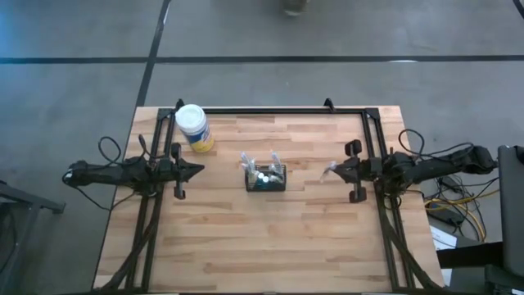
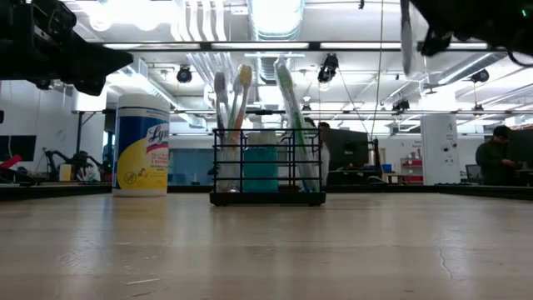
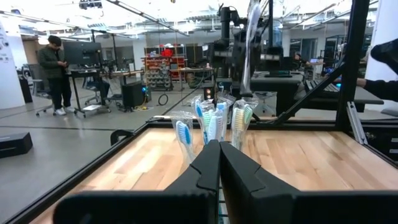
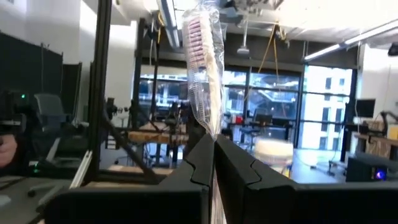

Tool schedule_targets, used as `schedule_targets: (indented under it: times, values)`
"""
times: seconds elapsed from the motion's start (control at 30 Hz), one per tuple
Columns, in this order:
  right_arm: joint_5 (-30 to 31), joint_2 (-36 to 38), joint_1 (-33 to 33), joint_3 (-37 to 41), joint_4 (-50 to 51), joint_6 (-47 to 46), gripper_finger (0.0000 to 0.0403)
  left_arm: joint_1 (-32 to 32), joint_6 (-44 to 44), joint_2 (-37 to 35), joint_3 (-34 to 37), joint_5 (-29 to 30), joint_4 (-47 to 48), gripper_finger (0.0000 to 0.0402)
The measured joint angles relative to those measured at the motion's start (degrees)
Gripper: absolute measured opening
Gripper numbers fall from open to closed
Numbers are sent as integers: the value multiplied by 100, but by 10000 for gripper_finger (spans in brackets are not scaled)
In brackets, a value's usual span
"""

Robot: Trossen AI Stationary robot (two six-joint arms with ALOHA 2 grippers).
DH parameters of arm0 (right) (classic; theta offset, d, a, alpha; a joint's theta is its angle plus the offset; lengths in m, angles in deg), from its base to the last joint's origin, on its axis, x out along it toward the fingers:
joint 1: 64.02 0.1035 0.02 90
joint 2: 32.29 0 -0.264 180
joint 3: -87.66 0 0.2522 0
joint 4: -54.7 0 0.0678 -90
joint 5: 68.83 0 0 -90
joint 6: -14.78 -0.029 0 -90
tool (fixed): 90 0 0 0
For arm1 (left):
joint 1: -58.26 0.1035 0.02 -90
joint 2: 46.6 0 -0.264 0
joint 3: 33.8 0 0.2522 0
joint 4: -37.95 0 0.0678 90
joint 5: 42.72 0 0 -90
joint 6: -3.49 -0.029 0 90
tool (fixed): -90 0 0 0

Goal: Pick & Place toothbrushing station
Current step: Put the violet toothbrush into the mesh organizer

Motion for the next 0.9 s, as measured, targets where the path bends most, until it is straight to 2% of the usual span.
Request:
schedule_targets:
  times: [0.2, 0.47, 0.6, 0.9]
  values:
    - [-475, -1193, -46, -1218, 215, 492, 8, 1, 0, 0, 0, 5, -2, 12]
    - [-1090, -2981, -349, -2699, 687, 378, 8, 0, -7, 0, -258, 95, 70, 12]
    - [-1286, -3667, -435, -2949, 269, 379, 8, 1, -104, 0, -573, 93, 457, 12]
    - [-1551, -4913, -769, -2770, -1497, 30, 8, 1, -189, 2, -758, 88, 652, 12]
